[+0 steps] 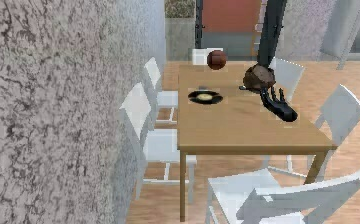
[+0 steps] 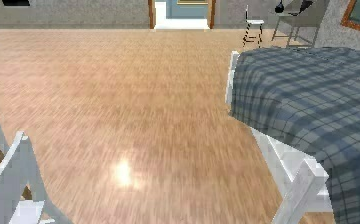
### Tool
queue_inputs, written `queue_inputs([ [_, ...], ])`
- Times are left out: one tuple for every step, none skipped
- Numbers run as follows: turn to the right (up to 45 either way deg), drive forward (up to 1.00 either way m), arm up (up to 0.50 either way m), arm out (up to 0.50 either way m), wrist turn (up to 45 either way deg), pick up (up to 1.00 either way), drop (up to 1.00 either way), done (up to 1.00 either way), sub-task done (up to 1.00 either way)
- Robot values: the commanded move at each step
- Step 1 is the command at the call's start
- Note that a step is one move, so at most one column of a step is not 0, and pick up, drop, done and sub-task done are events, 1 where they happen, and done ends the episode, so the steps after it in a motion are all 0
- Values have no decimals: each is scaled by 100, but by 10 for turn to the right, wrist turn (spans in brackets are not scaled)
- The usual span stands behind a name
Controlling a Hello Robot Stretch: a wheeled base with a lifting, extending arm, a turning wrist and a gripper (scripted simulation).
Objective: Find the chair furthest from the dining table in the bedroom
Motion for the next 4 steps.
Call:
queue_inputs([
  [0, 30, 0, 0, 0, 0, 0, 0, 0],
  [450, 0, 0, 0, 0, 0, 0, 0, 0],
  [450, 0, 0, 0, 0, 0, 0, 0, 0],
  [450, 0, 0, 0, 0, 0, 0, 0, 0],
])
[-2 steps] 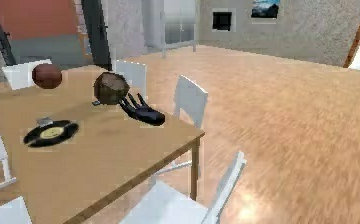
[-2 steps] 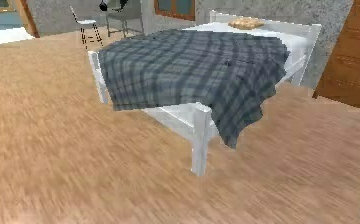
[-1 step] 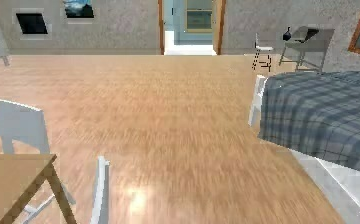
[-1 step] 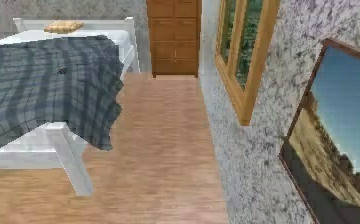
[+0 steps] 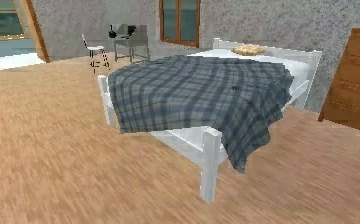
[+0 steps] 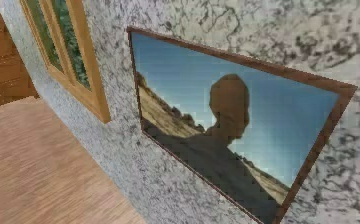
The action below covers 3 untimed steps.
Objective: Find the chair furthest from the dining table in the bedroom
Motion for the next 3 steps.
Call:
queue_inputs([
  [240, 0, 0, 0, 0, 0, 0, 0, 0],
  [0, 40, 0, 0, 0, 0, 0, 0, 0],
  [-450, 0, 0, 0, 0, 0, 0, 0, 0],
])
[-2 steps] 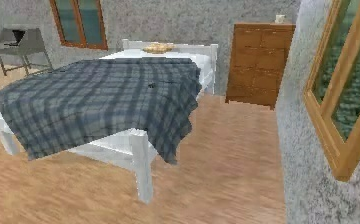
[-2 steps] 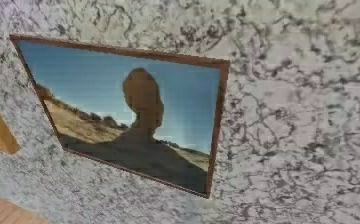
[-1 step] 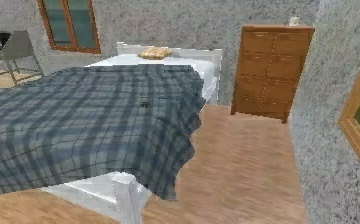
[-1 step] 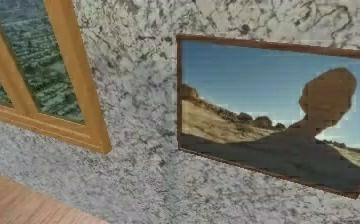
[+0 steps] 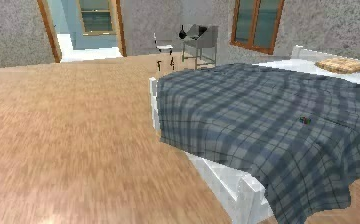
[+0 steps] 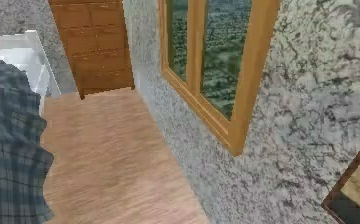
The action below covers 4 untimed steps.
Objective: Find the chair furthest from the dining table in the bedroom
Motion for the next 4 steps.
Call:
queue_inputs([
  [-210, 0, 0, 0, 0, 0, 0, 0, 0],
  [0, 100, 0, 0, 0, 0, 0, 0, 0],
  [0, 100, 0, 0, 0, 0, 0, 0, 0],
  [-120, 0, 0, 0, 0, 0, 0, 0, 0],
])
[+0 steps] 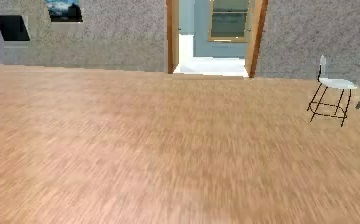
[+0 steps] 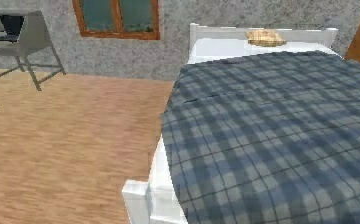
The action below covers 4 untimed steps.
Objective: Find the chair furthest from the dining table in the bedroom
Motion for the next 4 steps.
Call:
queue_inputs([
  [0, 10, 0, 0, 0, 0, 0, 0, 0],
  [330, 0, 0, 0, 0, 0, 0, 0, 0],
  [0, 100, 0, 0, 0, 0, 0, 0, 0],
  [0, 100, 0, 0, 0, 0, 0, 0, 0],
])
